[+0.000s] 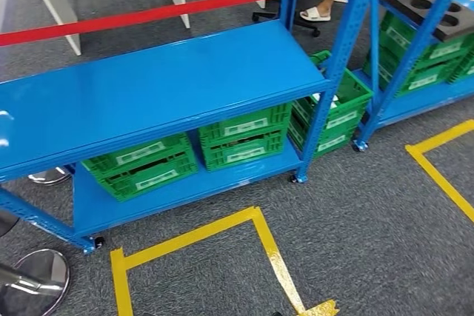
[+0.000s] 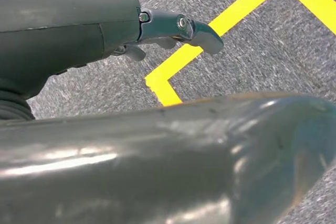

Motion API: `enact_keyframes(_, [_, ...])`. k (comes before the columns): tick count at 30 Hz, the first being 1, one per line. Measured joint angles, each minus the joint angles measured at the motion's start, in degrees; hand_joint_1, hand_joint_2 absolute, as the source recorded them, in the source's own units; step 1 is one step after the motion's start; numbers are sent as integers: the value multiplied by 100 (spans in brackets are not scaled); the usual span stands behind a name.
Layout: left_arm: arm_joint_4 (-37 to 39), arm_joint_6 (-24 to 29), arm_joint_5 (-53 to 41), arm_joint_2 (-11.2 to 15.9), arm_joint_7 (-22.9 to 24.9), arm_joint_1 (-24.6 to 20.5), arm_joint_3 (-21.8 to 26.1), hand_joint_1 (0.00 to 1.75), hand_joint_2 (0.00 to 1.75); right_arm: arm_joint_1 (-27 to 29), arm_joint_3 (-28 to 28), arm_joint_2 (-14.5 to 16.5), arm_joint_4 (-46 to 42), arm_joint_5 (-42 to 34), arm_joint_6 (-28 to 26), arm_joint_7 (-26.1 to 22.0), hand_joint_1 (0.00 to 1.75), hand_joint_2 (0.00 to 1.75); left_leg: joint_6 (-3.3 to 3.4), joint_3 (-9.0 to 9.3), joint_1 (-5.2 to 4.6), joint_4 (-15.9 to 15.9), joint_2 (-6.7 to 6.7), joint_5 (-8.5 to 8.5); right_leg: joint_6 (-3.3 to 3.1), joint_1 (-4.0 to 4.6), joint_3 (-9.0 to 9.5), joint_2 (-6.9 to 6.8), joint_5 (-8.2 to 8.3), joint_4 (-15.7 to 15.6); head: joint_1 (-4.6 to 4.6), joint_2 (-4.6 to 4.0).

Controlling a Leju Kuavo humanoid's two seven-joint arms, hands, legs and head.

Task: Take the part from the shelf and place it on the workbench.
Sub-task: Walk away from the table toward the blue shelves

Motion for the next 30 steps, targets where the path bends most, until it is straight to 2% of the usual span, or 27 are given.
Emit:
enact_keyframes(2, [0, 4, -1, -8, -1, -15, -14, 0, 0, -2, -19, 0, 0, -3, 4, -1, 0, 0, 68, 354, -53, -698, 245, 222, 50, 31, 46, -127, -48, 8, -3, 0])
enact_keyframes(3, [0, 7, -2, -13, -1, -21, -18, 0, 0, -6, -29, 0, 0, -3, 6, -1, 0, 0, 101, 423, -78, -849, 316, 234, 80, 45, 61, -186, -67, 10, 0, 0])
enact_keyframes(5, [0, 9, -2, -21, -1, -12, -22, 0, 0, -30, -43, 0, -1, -4, 8, 1, 0, 0, 159, 415, -94, -884, 246, 213, 139, 54, 94, -299, -84, -2, 11, 0])
enact_keyframes(6, [0, 10, -2, -25, -2, 0, -23, 0, 0, -46, -45, -1, -2, -4, 8, 1, 0, 0, 191, 420, -84, -906, 185, 225, 170, 46, 104, -277, -112, 9, 19, 0])
enact_keyframes(7, [0, 11, -2, -28, -2, 6, -24, 0, 0, -56, -46, -1, -3, -4, 9, -1, 0, 0, 230, 427, -67, -929, 127, 241, 197, 36, 79, -163, -183, 82, 29, 0])
enact_keyframes(8, [0, 12, -2, -33, -4, 1, -26, 0, 0, -62, -48, -2, -3, -7, 11, 0, 0, 0, 265, 433, -47, -951, 62, 259, 221, 25, -10, 6, -314, 281, 43, 0])
enact_keyframes(9, [0, 11, -3, -40, -8, -9, -30, 0, 0, -60, -52, -2, -3, -18, 20, 10, 0, 0, 291, 433, -33, -961, -1, 271, 237, 14, -170, 208, -492, 603, 59, 0])
enact_keyframes(10, [0, 10, -7, -45, -12, -20, -36, 0, 0, -57, -63, -2, -3, -40, 45, 37, 0, 0, 307, 424, -29, -960, -71, 276, 245, 10, -373, 351, -676, 1011, 70, 0])
enact_keyframes(11, [0, 7, -12, -50, -15, -26, -41, 0, 0, -52, -80, -3, -2, -68, 81, 74, 0, 0, 312, 418, -30, -959, -148, 277, 253, 9, -575, 418, -808, 1394, 77, 0])
enact_keyframes(12, [0, 4, -20, -53, -18, -27, -46, 0, 0, -43, -103, -4, -2, -97, 124, 116, 0, 0, 313, 419, -31, -956, -227, 277, 257, 9, -714, 440, -838, 1624, 76, 0])
enact_keyframes(13, [0, -1, -29, -55, -19, -28, -51, 0, 0, -35, -128, -7, -2, -120, 166, 151, 0, 0, 312, 423, -30, -951, -313, 277, 258, 6, -755, 450, -739, 1631, 78, 0])
enact_keyframes(14, [0, -11, -38, -56, -19, -31, -55, 0, 0, -27, -151, -9, -2, -132, 197, 173, 0, 0, 307, 427, -26, -942, -403, 273, 256, 0, -683, 470, -530, 1395, 78, 0])
enact_keyframes(15, [0, -24, -46, -58, -20, -37, -60, 0, 0, -22, -170, -12, -2, -137, 218, 184, 0, 0, 295, 429, -19, -928, -486, 266, 253, -14, -535, 537, -276, 1001, 79, 0])
enact_keyframes(16, [0, -37, -51, -60, -21, -44, -65, 0, 0, -19, -186, -14, -1, -138, 227, 185, 0, 0, 274, 425, -22, -906, -556, 254, 252, -29, -383, 640, -96, 614, 81, 0])
enact_keyframes(17, [0, -46, -52, -61, -24, -49, -69, 0, 0, -23, -201, -16, 0, -131, 203, 170, 0, 0, 248, 409, -25, -879, -615, 244, 242, -43, -259, 742, 6, 316, 81, 1])
enact_keyframes(18, [0, -51, -39, -60, -27, -49, -71, 0, 0, -28, -213, -17, 1, -116, 119, 149, 0, 0, 216, 391, -29, -863, -654, 238, 225, -49, -183, 822, 27, 159, 80, 1])
enact_keyframes(20, [0, -50, -13, -60, -28, -35, -71, 0, 0, -44, -235, -17, 2, -88, -175, 109, 0, 0, 147, 359, -21, -865, -720, 239, 153, -40, -134, 835, -5, 107, 73, 1])
enact_keyframes(21, [0, -49, -3, -58, -25, -28, -70, 0, 0, -49, -246, -19, 2, -81, -303, 102, 0, 0, 112, 353, -16, -861, -692, 232, 108, -41, -113, 805, -6, 94, 71, 0])
enact_keyframes(22, [0, -47, -5, -58, -19, -27, -70, 0, 0, -51, -258, -21, 2, -80, -368, 98, 0, 0, 78, 325, -16, -801, -600, 201, 55, -44, -94, 772, -18, 78, 52, 0])
enact_keyframes(23, [0, -47, -9, -58, -12, -33, -71, 0, 0, -47, -272, -23, 2, -82, -370, 91, 0, 0, 47, 246, -19, -632, -474, 119, 9, -49, -67, 727, -38, 62, 36, 0])
enact_keyframes(25, [0, -48, -14, -59, -4, -46, -73, 0, 0, -27, -307, -27, 2, -97, -307, 79, 0, 0, 0, -95, -19, 45, -225, -160, -44, -35, -11, 631, -109, 51, -1, 0])
enact_keyframes(26, [0, -48, -15, -60, -2, -47, -74, 0, 0, -10, -326, -27, 2, -109, -275, 76, 0, 0, -14, -310, -13, 447, -181, -294, -46, -26, 19, 578, -151, 51, -1, 0])
enact_keyframes(27, [0, -48, -17, -60, -1, -41, -74, 0, 0, 7, -345, -28, 2, -122, -251, 77, 0, 0, -18, -475, -9, 738, -166, -350, -41, -21, 62, 532, -200, 51, -2, 0])
enact_keyframes(28, [0, -48, -19, -60, -1, -34, -75, 0, 0, 21, -360, -28, 2, -132, -236, 77, 0, 0, -14, -553, -7, 836, -161, -293, -34, -18, 116, 491, -253, 51, -2, 0])
enact_keyframes(29, [0, -48, -23, -59, -1, -27, -76, 0, 0, 27, -371, -28, 2, -137, -227, 77, 0, 0, 1, -519, -9, 699, -160, -122, -27, -16, 193, 460, -310, 51, -2, 0])
enact_keyframes(30, [0, -49, -32, -59, -1, -23, -78, 0, 0, 26, -380, -28, 2, -139, -219, 77, 0, 0, 29, -391, -14, 365, -157, 127, -19, -16, 281, 437, -369, 49, -3, 0])
